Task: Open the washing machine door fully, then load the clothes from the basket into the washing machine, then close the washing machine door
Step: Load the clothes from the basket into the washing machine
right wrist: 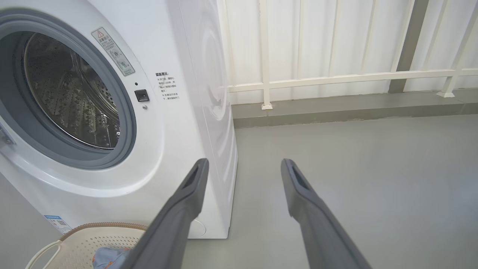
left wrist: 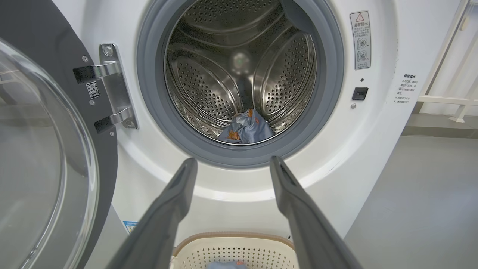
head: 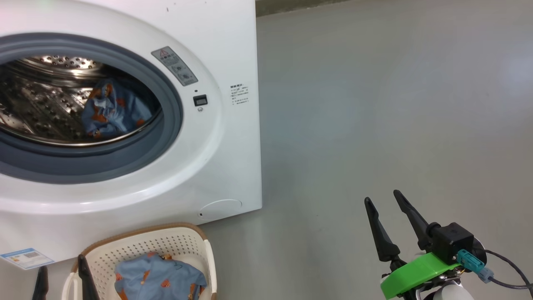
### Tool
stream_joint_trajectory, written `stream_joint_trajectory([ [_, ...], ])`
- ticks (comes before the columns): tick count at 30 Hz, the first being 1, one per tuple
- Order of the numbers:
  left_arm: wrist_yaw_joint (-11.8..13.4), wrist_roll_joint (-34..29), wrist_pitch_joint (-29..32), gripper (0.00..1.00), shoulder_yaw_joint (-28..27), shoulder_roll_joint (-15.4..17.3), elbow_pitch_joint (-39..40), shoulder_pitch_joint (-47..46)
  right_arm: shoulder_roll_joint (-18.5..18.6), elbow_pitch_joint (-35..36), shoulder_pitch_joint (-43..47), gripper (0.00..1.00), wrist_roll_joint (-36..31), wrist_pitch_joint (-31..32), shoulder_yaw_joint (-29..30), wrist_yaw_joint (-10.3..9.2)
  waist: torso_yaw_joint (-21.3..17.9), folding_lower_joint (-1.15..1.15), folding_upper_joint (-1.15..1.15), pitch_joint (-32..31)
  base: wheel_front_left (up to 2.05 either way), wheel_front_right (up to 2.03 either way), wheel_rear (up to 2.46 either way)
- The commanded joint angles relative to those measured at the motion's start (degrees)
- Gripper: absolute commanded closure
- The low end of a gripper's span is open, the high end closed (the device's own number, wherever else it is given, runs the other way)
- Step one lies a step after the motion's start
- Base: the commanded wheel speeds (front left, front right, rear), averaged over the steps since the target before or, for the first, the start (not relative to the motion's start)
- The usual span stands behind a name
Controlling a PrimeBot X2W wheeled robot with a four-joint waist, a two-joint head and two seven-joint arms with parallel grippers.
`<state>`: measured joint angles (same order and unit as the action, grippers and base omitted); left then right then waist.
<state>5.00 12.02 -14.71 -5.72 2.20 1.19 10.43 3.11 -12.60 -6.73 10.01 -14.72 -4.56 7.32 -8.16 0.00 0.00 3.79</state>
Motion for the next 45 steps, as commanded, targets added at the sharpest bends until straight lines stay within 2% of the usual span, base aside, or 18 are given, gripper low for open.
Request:
stream_joint_trajectory([
  [1,1.1,0.0,-0.3,0.00,-1.8,0.7,2.0,-0.2,-0.2,1.5,0.4,0.00,-0.9,-0.3,-0.9,0.17,0.3,0.00,0.00,-1.0,0.00,0.00,0.00],
  [12,3.1,0.4,-0.3,0.00,-2.3,0.7,3.1,1.9,-0.2,1.9,1.0,0.00,-1.5,-0.3,-0.6,0.17,1.5,0.00,0.00,-2.5,0.00,0.00,0.00],
  [18,3.3,0.1,-0.3,0.00,-2.5,0.7,3.6,2.7,-0.2,2.1,1.1,0.00,-1.7,-0.3,-0.5,0.17,2.1,0.00,0.00,-3.0,0.00,0.00,0.00],
  [38,-2.1,-2.4,-0.3,0.00,-1.5,0.7,3.5,4.4,-0.2,2.8,1.8,0.00,-1.8,-0.3,-0.6,0.17,3.5,0.00,0.00,-3.7,0.00,0.00,0.00],
  [45,-2.6,-2.1,-0.3,0.00,-1.5,0.7,2.9,4.4,-0.2,3.0,1.9,0.00,-1.7,-0.3,-0.7,0.17,3.7,0.00,0.00,-3.6,0.00,0.00,0.00],
])
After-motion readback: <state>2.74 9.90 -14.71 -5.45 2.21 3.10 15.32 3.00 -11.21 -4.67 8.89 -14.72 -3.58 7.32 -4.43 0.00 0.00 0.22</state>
